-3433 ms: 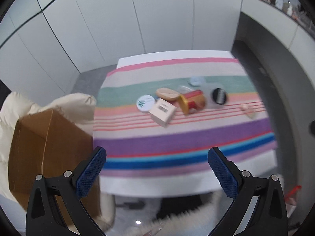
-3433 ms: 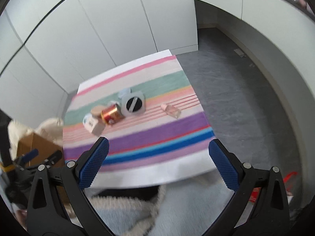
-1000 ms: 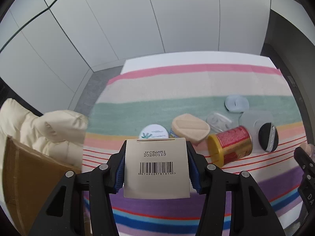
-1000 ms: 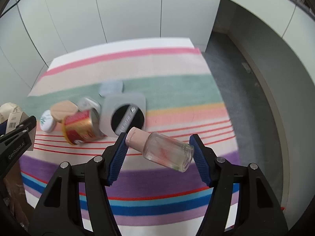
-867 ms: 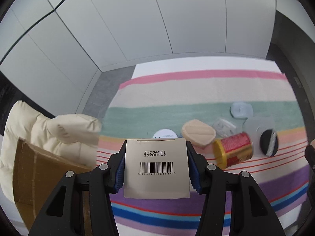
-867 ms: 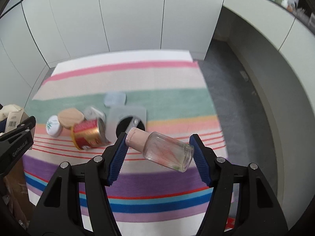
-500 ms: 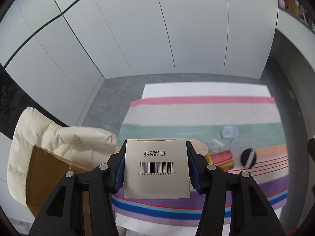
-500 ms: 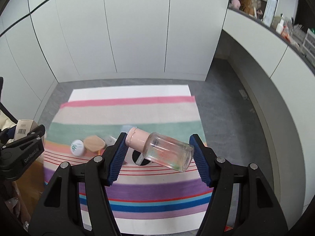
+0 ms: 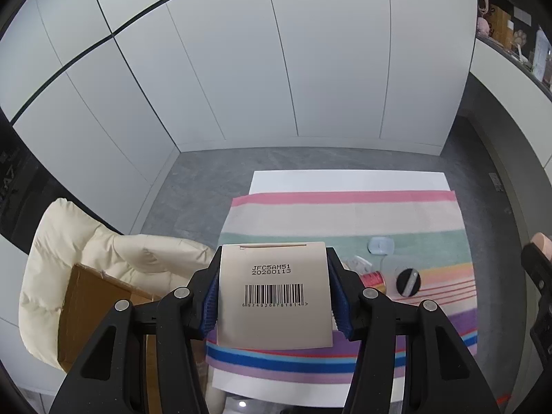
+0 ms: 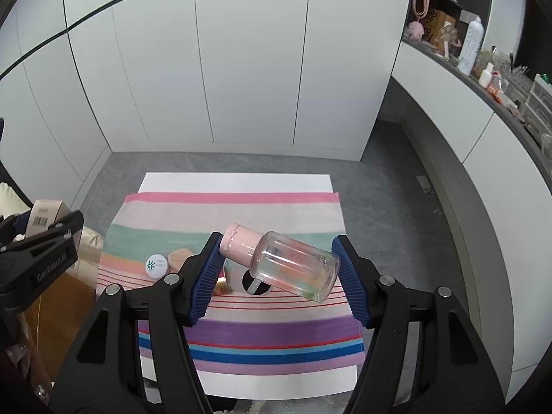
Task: Organize objects
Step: 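Carry the bottle and barcode box with both tools over the cardboard box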
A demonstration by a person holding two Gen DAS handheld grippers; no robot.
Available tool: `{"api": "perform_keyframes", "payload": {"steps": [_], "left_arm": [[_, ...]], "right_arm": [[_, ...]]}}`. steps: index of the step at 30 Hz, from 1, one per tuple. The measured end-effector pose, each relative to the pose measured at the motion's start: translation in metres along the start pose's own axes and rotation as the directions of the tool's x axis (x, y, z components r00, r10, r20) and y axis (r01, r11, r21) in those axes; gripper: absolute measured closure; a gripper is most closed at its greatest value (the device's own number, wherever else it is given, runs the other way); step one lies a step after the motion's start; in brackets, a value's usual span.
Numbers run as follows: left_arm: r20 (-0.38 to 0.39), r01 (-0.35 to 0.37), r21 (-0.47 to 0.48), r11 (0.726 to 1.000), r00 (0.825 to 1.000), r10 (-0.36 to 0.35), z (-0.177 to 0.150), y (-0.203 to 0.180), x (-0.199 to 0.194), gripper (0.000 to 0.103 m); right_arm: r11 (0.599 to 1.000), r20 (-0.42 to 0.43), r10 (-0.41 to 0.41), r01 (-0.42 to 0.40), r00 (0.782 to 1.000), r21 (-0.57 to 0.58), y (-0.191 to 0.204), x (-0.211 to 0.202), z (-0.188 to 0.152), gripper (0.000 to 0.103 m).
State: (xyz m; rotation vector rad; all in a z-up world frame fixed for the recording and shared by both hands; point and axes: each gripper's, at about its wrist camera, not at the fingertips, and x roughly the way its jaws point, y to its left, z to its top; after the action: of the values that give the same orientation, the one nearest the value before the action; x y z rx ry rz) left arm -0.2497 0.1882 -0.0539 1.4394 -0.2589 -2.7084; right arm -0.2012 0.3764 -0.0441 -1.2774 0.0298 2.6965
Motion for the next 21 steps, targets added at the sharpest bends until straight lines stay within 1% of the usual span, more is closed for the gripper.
{"api": "perform_keyframes", "payload": {"steps": [2,4,8,10,18,21], "left_arm": [[0.007,0.007,0.0,1.0,1.0,-0.007,-0.002,-0.001,-0.007,0.049],[0.021,-0.006,0.01,1.0,1.0,0.006,-0.006,-0.001,-0.014,0.049],[0.029,0.007,0.035,0.999,1.0,-0.009,-0.017,0.001,-0.028,0.049],[0.034,0.023,0.042,0.999,0.999,-0.025,-0.027,0.003,-0.035,0.049],[0.024,0.064,0.05,0.997,0.998,-0.066,-0.068,0.013,-0.057,0.049],[0.058,0.064,0.062,0.996,0.996,-0.068,-0.084,0.017,-0.075,0.049]], "right_arm": [[1.0,0.003,0.001,-0.001,1.0,0.001,0.0,-0.004,-0.002,0.036],[1.0,0.002,0.002,-0.002,1.0,0.004,-0.001,-0.008,-0.003,0.036],[1.0,0.003,0.003,-0.003,1.0,0.001,-0.003,-0.018,-0.009,0.036],[1.0,0.007,-0.002,0.002,1.0,-0.003,-0.003,-0.024,-0.017,0.036],[1.0,0.016,0.025,-0.025,1.0,-0.011,-0.008,-0.049,-0.051,0.036],[1.0,0.03,0.023,-0.023,0.999,-0.02,-0.011,-0.064,-0.065,0.036]]}}
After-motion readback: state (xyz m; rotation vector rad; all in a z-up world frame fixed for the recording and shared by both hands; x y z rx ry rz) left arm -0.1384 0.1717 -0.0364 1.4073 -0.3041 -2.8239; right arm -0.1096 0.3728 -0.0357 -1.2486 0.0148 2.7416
